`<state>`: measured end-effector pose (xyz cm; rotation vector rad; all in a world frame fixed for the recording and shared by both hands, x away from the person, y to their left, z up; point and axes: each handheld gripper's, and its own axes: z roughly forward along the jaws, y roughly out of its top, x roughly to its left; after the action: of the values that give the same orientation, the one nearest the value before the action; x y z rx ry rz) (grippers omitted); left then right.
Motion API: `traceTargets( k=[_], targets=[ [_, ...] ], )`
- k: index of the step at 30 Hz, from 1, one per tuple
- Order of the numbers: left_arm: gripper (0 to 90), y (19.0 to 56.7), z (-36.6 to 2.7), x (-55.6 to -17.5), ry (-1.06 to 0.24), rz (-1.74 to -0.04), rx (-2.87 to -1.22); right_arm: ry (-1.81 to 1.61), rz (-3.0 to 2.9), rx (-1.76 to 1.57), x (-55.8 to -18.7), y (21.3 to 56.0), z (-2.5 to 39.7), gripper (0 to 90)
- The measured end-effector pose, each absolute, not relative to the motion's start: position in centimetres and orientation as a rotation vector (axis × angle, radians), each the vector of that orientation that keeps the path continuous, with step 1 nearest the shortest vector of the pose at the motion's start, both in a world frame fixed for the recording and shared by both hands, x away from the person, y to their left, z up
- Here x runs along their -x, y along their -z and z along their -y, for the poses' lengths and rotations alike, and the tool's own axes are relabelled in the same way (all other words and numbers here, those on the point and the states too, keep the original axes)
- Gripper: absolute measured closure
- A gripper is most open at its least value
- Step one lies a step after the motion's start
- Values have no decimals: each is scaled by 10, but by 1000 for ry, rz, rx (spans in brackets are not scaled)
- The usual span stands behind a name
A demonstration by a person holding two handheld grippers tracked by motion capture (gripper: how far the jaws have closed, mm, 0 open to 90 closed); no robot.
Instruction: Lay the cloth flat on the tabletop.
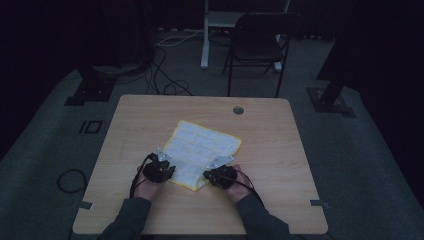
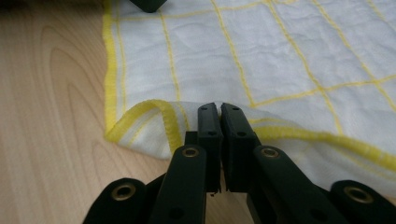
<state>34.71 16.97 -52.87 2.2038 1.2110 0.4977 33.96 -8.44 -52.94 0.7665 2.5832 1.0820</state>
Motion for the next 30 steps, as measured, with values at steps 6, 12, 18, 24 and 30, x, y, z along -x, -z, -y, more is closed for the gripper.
traceTargets(
  k=[6, 12, 18, 24, 30],
  targets=[
    [695, 529, -172, -344, -489, -1215, -2201, -1048, -2582, -758, -330, 524, 100, 887],
    [697, 529, -171, -340, -475, -1231, -2188, -1053, -2554, -831, -320, 522, 133, 887],
    [694, 529, -163, -332, -454, -1229, -2189, -1040, -2545, -872, -310, 526, 150, 885],
    [677, 529, -154, -315, -411, -1187, -2205, -1022, -2526, -941, -304, 528, 168, 882],
    [663, 529, -143, -306, -380, -1110, -2198, -1004, -2500, -993, -301, 529, 183, 880]
  ],
)
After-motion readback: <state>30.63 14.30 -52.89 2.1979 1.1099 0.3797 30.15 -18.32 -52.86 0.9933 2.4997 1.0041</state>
